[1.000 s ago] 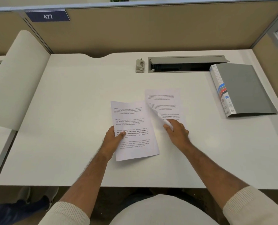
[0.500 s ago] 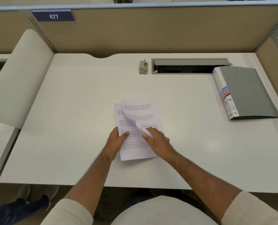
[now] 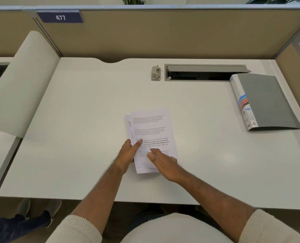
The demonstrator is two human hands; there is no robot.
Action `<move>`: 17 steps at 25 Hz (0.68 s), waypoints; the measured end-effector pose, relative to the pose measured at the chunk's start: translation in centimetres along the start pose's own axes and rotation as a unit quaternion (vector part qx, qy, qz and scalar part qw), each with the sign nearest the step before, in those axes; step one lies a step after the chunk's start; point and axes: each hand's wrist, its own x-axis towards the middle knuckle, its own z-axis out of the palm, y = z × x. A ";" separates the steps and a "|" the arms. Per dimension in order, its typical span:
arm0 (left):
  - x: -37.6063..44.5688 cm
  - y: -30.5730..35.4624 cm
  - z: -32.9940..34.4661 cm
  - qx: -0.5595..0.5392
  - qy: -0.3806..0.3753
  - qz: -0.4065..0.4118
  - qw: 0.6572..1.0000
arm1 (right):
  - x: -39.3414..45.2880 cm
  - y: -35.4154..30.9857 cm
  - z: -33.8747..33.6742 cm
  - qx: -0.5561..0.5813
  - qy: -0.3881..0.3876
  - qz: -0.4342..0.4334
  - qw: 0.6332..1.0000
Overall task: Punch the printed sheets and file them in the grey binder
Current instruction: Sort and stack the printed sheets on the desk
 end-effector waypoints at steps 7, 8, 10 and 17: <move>-0.1 -0.2 0.0 0.054 -0.012 0.052 0.997 | 0.3 2.6 -2.0 0.014 0.068 -0.013 0.997; -0.4 0.0 0.1 0.052 -0.016 0.057 0.997 | 0.7 3.5 -2.6 0.007 0.112 -0.005 0.994; -1.0 0.3 0.1 0.053 -0.031 0.070 0.996 | 1.6 5.0 -4.2 0.028 0.192 0.024 0.981; -3.1 3.0 1.0 0.055 -0.090 0.107 0.989 | 1.0 5.1 -11.2 0.422 0.094 0.012 0.902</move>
